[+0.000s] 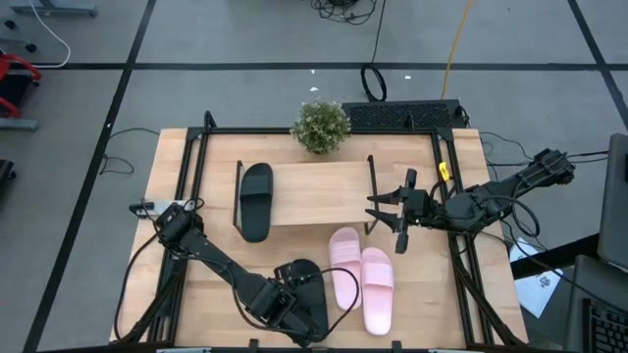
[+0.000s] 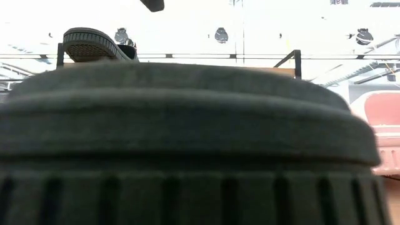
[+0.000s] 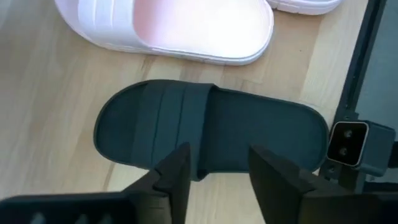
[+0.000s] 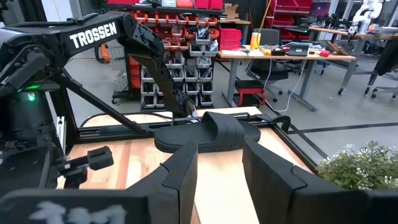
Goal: Pick and place slides into the shelf
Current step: Put the black slide on the shelf
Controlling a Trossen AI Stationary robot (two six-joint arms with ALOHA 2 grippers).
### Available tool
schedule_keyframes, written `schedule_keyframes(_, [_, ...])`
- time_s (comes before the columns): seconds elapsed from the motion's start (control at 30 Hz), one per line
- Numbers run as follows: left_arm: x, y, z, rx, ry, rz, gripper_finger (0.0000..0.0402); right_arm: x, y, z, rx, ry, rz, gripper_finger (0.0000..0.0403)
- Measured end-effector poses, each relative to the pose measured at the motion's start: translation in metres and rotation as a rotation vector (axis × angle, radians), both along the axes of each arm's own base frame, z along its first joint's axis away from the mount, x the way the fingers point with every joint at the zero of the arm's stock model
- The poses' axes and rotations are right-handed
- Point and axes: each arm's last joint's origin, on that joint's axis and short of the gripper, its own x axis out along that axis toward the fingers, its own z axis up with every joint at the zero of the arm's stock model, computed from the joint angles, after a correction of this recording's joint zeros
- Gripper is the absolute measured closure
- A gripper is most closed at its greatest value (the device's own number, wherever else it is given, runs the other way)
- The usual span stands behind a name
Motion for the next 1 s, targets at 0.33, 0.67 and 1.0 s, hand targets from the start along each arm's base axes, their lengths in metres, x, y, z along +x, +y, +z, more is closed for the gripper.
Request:
schedule_keyframes(0.33, [-0.006,-0.006,-0.005,0.058,0.029,-0.042,0.0229,0.0,0.0,0.0,-0.021,0.005,0.003,0.0287])
schedule_keyframes(0.67, [-0.006,-0.022,-0.01,0.042,-0.049,-0.04,0.0229,0.0,0.0,0.0,0.002,0.0,0.0,0.0287])
schedule_keyframes(1.0, [-0.002,-0.029,-0.034,0.045,-0.067,0.136,0.0229,0.0,0.0,-0.002,-0.09,0.037,0.011,0.0287])
